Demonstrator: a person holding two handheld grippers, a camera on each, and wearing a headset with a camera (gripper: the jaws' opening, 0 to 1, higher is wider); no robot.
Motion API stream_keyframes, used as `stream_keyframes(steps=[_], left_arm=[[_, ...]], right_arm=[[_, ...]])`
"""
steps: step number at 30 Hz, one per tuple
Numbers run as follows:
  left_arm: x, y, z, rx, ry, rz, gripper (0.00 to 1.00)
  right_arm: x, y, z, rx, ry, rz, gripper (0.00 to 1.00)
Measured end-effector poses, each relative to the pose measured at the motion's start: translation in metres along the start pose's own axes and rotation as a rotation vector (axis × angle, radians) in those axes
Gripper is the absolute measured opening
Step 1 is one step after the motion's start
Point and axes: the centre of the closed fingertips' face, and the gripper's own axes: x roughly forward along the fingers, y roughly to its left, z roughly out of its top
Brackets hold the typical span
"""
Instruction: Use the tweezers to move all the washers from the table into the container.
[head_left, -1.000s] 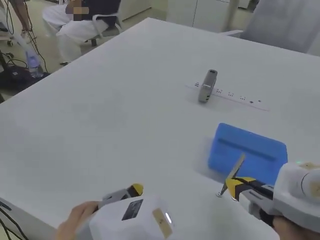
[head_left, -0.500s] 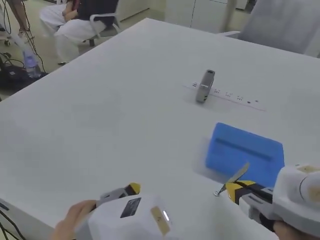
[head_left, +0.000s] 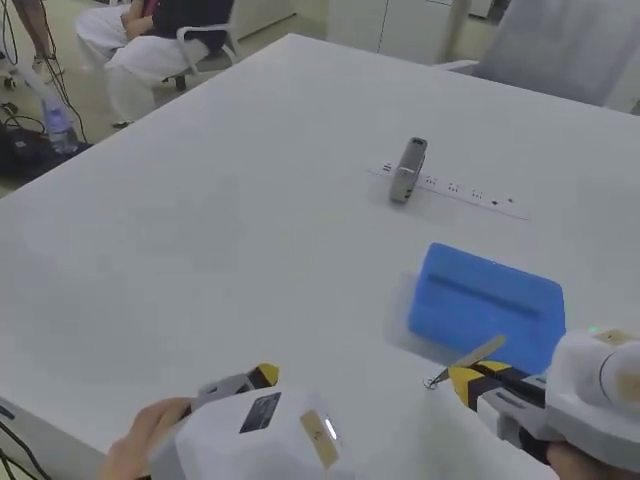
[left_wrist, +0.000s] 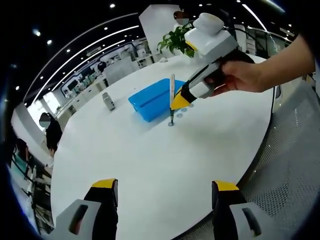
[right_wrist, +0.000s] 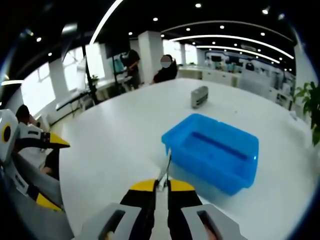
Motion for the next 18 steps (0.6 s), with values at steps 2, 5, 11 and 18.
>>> stream_keyframes(steps=[2,5,11,18], left_arm=[[0.0003,-0.0002,-0.0004,0.001,0.002,0.0,0.78],[0.0003,-0.0002,-0.0005,0.001,0.002,0.0,0.78],[0.0009,-0.0007,-0.0015,0.005,0.007,-0.001,0.77],[0.0005,-0.0011,-0.0018,0.006,0.008,-0.002,0.77]], right_arm=[[0.0001,-0.0007,-0.0003,0.001,0.001,0.003,0.04],[-0.0001,-0.0012,-0.0007,-0.008,0.004,0.004,0.05],[-0.001,-0.0027,0.0006,-0.027,0.0,0.005,0.05],[-0.0004,-0.0024,0.0012,-0.052,0.014,0.013,0.02]])
